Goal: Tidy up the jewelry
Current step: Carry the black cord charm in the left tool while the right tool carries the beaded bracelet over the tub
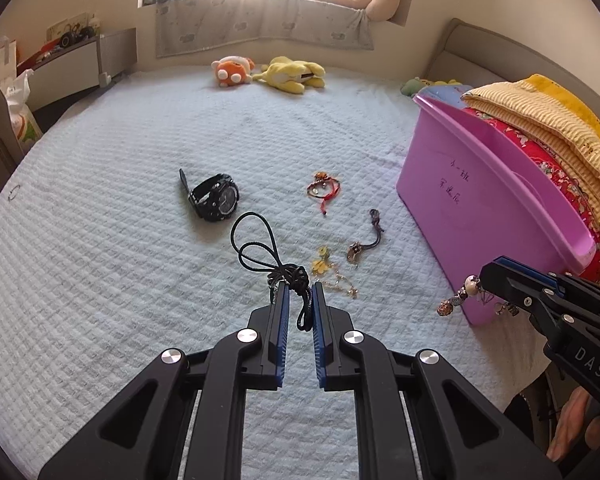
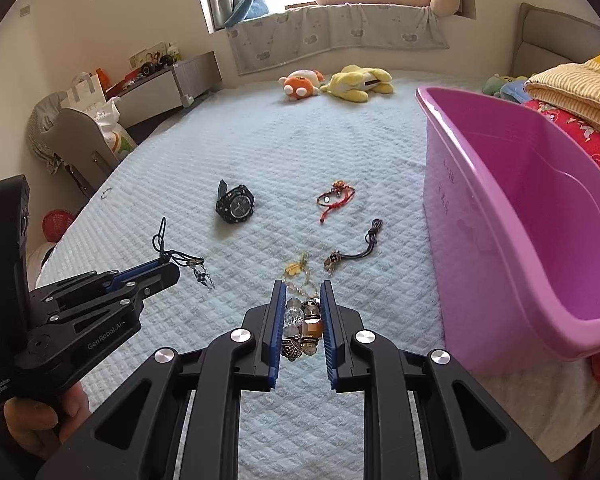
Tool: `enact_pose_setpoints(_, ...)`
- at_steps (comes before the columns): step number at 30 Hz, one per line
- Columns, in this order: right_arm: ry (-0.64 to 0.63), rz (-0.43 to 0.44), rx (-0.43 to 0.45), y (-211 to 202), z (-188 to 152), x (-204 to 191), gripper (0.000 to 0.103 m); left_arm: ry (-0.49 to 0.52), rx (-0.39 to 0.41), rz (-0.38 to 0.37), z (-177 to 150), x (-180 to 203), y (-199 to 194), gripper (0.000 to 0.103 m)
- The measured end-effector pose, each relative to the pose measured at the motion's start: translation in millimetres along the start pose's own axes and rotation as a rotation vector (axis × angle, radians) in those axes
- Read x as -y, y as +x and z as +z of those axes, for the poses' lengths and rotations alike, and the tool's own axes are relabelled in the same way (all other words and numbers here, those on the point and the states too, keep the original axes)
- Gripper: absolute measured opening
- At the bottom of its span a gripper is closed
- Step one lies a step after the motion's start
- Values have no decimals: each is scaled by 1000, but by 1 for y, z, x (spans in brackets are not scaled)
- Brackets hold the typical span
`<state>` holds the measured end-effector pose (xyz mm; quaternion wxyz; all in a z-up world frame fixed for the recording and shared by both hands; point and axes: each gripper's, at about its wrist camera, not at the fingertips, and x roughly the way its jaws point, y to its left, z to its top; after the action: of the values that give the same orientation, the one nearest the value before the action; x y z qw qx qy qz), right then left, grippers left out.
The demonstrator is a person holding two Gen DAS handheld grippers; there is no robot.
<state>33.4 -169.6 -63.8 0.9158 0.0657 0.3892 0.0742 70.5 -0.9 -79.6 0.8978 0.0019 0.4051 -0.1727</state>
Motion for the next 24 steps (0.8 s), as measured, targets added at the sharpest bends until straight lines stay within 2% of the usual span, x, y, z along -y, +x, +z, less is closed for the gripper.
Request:
enact_pose_setpoints(10,22,-17,106,-49,33,31,17,43,55,-96,53,49,-17,11)
enact_pose_setpoints(20,105,-98,211,-101,50,100,17,142,127,-198,104,131,-25,11)
enact_pose_setpoints(24,142,-133,248,-119,54,130,17,172,128,-237,120,165,-20,11)
